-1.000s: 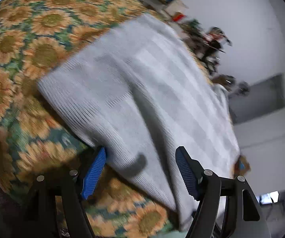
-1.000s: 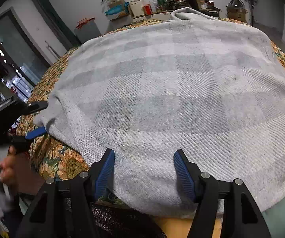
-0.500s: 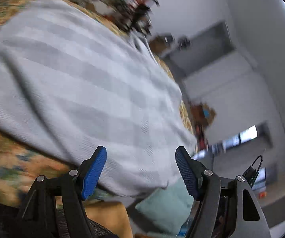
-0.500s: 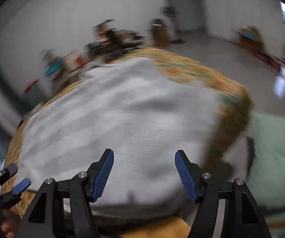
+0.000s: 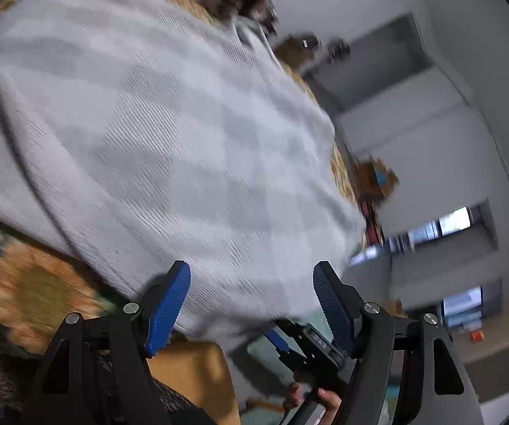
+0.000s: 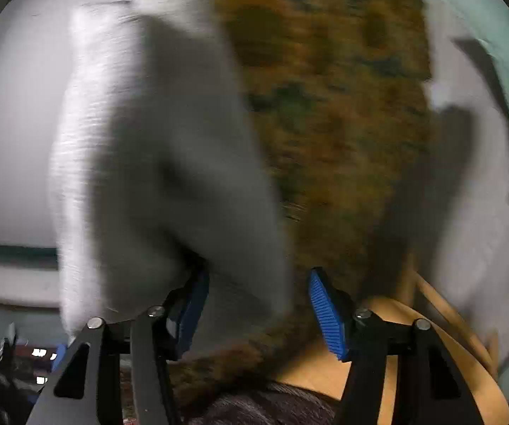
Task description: Fold clothes
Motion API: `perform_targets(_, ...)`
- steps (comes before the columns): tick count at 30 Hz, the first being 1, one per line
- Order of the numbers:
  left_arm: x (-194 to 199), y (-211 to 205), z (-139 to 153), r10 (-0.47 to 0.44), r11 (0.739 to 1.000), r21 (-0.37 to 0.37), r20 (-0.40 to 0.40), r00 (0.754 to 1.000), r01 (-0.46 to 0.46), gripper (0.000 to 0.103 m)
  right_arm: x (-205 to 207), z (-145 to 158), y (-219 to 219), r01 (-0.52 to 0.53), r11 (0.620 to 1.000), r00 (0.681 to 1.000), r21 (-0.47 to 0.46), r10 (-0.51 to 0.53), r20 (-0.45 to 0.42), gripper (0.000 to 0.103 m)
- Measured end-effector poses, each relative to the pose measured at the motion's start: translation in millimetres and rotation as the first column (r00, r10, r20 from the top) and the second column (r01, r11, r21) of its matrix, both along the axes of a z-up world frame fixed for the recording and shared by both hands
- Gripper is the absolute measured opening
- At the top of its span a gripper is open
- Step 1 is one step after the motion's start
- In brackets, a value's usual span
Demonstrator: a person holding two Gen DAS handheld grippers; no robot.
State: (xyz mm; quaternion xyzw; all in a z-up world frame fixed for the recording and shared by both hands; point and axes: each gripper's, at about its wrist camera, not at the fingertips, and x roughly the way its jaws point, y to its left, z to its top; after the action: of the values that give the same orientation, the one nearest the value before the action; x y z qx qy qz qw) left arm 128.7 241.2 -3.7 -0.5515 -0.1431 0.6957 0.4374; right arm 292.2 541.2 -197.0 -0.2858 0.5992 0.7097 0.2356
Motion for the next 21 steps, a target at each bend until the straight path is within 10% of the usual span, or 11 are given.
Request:
perform_targets(3,-9,-19,11,0.061,0.996,0.059,0.010,0.998,-0.061,0.072,-14,19,-7,-0.093,0.992,0.996,0.087,0.094,-0.001,0.009)
perform_targets(13,-29,-67,40,0.163,0.966,0.201,0.025,0.986,-0.165,0.072,0,191,-44,-0.073,0.829,0.972,0.555,0.183,-0.146,0.006)
perform_targets(21,-50,-89,34,0.308,0.938,0.148,0.061,0.950,-0.313,0.072,-57,285,-32,-0.082,0.661,0.970,0.746,0.225,-0.093,0.006)
